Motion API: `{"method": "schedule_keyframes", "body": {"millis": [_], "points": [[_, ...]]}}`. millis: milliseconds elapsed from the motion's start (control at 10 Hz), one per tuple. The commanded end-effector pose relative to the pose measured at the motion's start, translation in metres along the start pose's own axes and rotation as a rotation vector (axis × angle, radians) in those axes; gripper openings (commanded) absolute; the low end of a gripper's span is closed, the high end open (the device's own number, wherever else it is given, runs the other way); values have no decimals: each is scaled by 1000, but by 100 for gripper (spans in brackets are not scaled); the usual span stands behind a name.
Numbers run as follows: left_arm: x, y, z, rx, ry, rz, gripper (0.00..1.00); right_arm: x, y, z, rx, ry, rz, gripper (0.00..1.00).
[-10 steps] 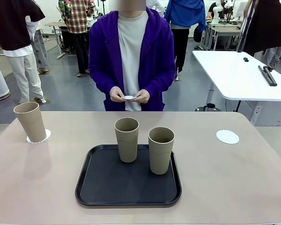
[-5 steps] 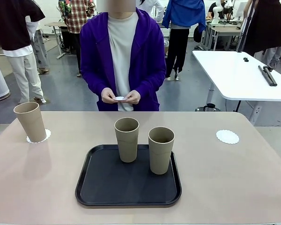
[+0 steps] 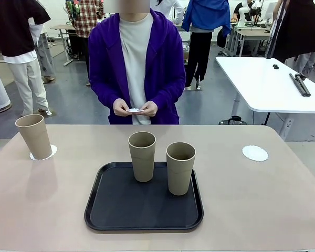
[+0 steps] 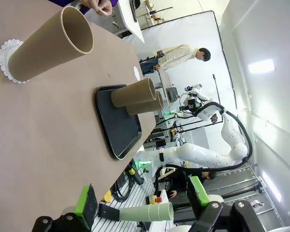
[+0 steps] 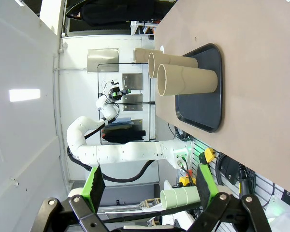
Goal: Place coasters on the table and set cups on them.
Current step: Take one Reusable plastic cup from the Flat Tray and place it on a coaster set by the human.
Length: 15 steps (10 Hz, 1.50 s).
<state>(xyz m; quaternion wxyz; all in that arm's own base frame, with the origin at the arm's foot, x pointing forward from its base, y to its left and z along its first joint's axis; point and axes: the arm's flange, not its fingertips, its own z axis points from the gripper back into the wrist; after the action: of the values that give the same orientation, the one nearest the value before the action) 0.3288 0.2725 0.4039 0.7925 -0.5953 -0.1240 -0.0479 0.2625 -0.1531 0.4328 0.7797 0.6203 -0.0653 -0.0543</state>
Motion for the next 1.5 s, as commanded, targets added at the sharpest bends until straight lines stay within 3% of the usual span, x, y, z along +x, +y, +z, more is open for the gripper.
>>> {"method": "schedule_keyframes", "body": {"millis": [0,200,400,600,700,900,1100,1400], "points": [[1,-2,3,-5,-8,0,100,9,13,-2,-59,11,34,100],[1,-2,3,-5,-8,0,100,45,50,-18,-236,80,117,100],[1,-2,3,-5,-8,0,100,71,90,-56,-503,137,326,100],[1,-2,3,-5,-8,0,100,81,122,-105,-776,274,525,100],[1,-2,3,-5,-8,0,100,77,135,-133,-849,319,610,100],[1,-2,3,-5,-8,0,100,61,142,-190,-975,477,760,100],[1,-2,3,-5,-8,0,100,54,128,-238,-1095,584,853,100],[1,-2,3,-5,-8,0,100,43,108,-274,-1051,701,913,100]]}}
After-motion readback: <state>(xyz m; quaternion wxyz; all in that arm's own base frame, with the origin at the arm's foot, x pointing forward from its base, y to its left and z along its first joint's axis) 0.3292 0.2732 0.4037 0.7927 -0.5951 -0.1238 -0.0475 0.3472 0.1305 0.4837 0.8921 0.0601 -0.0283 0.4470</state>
